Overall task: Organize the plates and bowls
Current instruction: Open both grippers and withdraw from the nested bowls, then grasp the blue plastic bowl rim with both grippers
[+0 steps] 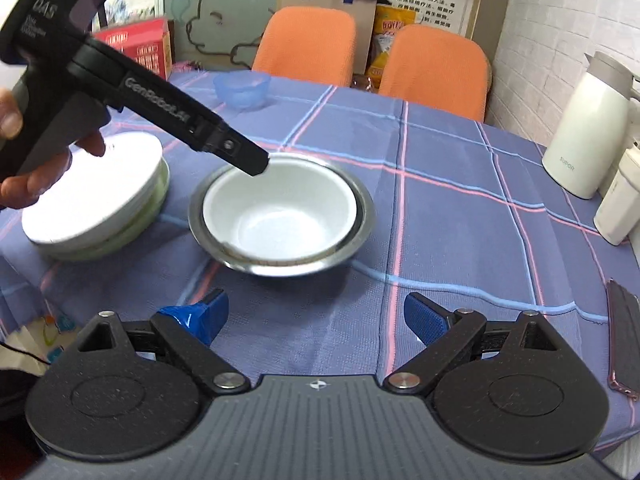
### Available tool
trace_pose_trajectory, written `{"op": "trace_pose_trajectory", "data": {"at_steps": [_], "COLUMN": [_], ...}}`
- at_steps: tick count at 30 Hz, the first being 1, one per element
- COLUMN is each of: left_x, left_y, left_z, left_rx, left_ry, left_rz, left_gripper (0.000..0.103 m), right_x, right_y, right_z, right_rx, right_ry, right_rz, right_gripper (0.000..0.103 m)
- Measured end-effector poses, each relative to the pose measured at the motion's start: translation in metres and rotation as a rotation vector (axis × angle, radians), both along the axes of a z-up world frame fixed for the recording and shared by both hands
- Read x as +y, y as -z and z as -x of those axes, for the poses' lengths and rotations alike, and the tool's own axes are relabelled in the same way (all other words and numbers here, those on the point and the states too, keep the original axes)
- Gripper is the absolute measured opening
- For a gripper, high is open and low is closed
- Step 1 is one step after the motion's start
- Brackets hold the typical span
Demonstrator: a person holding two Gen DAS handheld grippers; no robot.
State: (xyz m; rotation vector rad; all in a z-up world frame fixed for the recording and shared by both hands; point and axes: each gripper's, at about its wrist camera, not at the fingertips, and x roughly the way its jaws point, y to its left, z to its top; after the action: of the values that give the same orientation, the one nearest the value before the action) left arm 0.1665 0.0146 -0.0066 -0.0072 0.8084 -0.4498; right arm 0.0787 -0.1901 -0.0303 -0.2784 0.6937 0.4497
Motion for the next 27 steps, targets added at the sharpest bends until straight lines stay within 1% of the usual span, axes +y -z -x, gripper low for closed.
{"op": "trace_pose_trajectory", "data": {"at_steps": [3,7,11,14,16,20,23,25,27], "left_x": [0.022,0.067,0.112,0.138,0.152,0.175,0.192,0.201,0.207], "left_y": [-0.008,-0.014,-0.012,-0.008,-0.006,-0.007,-0.007,-0.004,0.004], "left_z": [0.0,-0.005,-0.013,-0.022,-0.033,-0.067,-0.102,-0.129,-0.156], "left_rx": [-0.026,-0.033,-0.025,-0.022,-0.014,-0.015,-0.021,-0.007,0.025], "left_ry": [-0.052,-0.163,-0.275,-0.324,-0.351,-0.368,-0.375,-0.384,-0.394], "left_rz": [-0.007,-0.019,-0.047,-0.056,-0.052,-0.019,0.016,0.048,0.065], "left_gripper": [0.075,0.075,0.075,0.075,0.075,0.075,0.075,0.075,0.075], "right_x": [0.007,0.029,0.057,0.078,0.094,0.124,0.15,0.166,0.18], "right_y": [-0.012,-0.025,-0.03,-0.033,-0.033,-0.031,-0.025,-0.018,-0.006], "right_z": [-0.002,-0.02,-0.052,-0.081,-0.103,-0.144,-0.178,-0.2,-0.219], "right_rx": [-0.04,-0.073,-0.076,-0.057,-0.046,-0.021,-0.012,0.003,0.03], "right_ry": [-0.021,-0.072,-0.106,-0.118,-0.111,-0.114,-0.123,-0.131,-0.139], "right_rz": [-0.025,-0.046,-0.065,-0.096,-0.1,-0.096,-0.06,-0.032,-0.009], "right_gripper": [0.082,0.082,0.082,0.082,0.082,0.082,0.082,0.082,0.082]}}
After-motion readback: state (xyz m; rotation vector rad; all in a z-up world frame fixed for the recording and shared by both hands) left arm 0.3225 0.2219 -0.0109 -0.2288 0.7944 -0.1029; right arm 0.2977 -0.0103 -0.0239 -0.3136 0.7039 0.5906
